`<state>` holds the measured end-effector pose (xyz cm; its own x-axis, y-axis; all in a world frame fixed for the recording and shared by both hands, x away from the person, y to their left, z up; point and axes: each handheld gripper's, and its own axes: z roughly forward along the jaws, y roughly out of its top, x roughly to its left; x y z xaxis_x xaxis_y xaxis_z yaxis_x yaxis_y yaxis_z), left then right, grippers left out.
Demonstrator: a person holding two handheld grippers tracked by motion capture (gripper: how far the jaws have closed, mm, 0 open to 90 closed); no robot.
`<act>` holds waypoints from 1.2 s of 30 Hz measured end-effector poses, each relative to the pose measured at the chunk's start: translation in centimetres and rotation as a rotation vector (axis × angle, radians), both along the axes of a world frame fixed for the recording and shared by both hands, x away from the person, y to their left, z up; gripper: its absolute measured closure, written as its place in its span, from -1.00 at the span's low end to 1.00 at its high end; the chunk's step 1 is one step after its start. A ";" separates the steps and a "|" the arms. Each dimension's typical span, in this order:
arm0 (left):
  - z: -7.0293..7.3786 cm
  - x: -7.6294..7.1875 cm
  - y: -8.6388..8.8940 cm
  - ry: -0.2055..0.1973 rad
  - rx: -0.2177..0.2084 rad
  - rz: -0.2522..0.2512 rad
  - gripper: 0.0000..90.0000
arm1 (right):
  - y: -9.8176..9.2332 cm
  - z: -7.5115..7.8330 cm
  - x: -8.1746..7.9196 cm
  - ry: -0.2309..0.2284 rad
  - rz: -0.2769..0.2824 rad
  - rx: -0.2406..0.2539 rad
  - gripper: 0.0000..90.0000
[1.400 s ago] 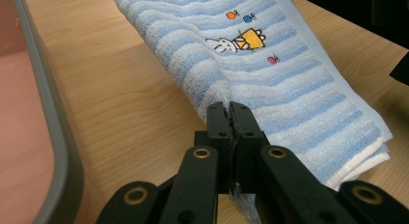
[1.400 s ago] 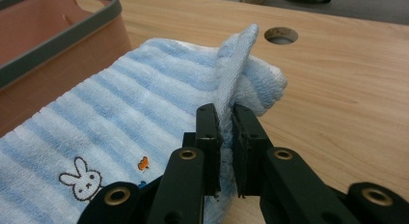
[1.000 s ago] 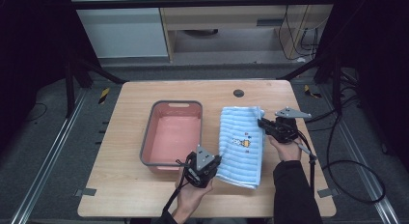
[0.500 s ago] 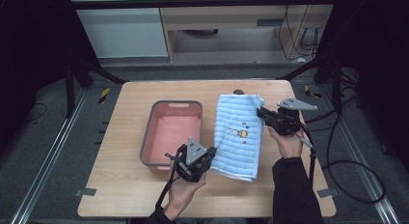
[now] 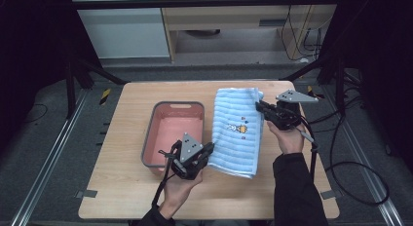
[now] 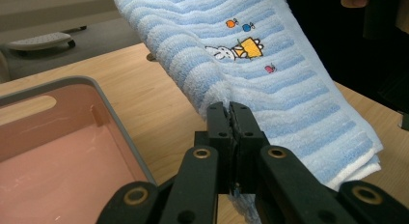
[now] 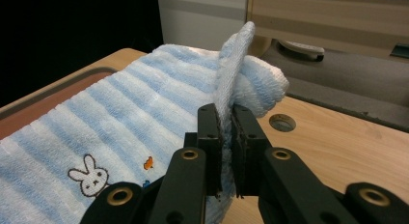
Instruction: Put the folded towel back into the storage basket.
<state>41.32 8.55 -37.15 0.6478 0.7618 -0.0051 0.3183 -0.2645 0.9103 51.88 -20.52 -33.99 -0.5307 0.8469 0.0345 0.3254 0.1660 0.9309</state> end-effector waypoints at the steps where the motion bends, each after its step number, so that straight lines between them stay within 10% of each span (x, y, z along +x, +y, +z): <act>1: 0.1 0.0 0.1 -0.002 -0.003 0.002 0.95 | 0.0 0.0 0.0 0.000 0.000 0.000 0.87; 36: 2.8 0.3 7.1 -0.054 -0.054 0.089 0.96 | 8.5 3.8 2.5 -0.029 0.094 -0.028 0.87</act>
<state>41.62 15.67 -34.37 0.5781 0.8158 -0.0146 0.2883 -0.1875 0.9390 54.34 -11.99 -30.16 -0.6083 0.7937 -0.0049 0.2803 0.2205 0.9342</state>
